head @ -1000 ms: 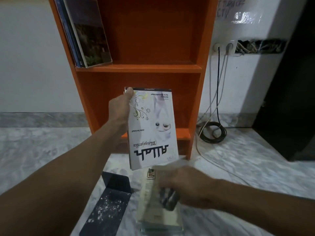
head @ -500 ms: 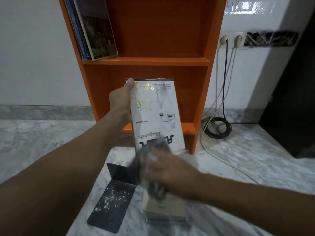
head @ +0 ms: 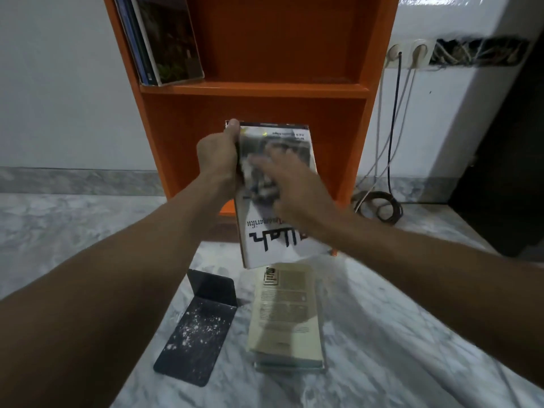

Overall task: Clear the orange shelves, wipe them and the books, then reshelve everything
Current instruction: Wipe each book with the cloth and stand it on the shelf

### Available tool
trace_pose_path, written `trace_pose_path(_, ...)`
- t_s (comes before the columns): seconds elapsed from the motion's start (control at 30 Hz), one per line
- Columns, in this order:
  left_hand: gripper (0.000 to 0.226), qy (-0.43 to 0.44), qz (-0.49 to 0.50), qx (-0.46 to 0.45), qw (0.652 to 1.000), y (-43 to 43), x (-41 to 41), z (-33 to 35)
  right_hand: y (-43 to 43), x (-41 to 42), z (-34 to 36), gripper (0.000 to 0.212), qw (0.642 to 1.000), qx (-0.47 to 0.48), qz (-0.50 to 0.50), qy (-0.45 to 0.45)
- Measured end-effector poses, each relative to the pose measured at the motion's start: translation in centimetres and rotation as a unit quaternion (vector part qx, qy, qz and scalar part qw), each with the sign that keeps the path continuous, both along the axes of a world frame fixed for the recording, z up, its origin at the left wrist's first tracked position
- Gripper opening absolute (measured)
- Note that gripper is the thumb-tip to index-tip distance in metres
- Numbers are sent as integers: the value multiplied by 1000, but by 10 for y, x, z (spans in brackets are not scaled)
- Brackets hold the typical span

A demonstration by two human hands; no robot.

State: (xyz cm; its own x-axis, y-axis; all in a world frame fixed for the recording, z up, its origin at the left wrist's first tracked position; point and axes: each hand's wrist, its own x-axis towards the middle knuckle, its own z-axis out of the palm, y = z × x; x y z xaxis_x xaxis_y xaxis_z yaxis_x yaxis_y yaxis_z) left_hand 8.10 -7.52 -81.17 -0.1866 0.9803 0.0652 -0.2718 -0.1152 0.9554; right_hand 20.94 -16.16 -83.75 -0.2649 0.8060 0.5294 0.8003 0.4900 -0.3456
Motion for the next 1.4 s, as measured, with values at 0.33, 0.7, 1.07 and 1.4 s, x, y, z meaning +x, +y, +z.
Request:
trace_pose_path(0.33,39,73,162,-43,983,29,-30,-31,-65,26,-111,32,892,-365,100,-248)
trace_pose_path(0.7,45,147,178,-83,969,54,-13,-82,-1,35,-195,51,876,-443,-20,-189)
trace_pose_path(1.07,39,114,220,-125,961,53,-19,-83,8,27,-138,42,778,-457,5,431)
trace_pose_path(1.4,19,10,-57,-169,984,13,-37,-42,22,49,-10,29,762,-238,-78,598)
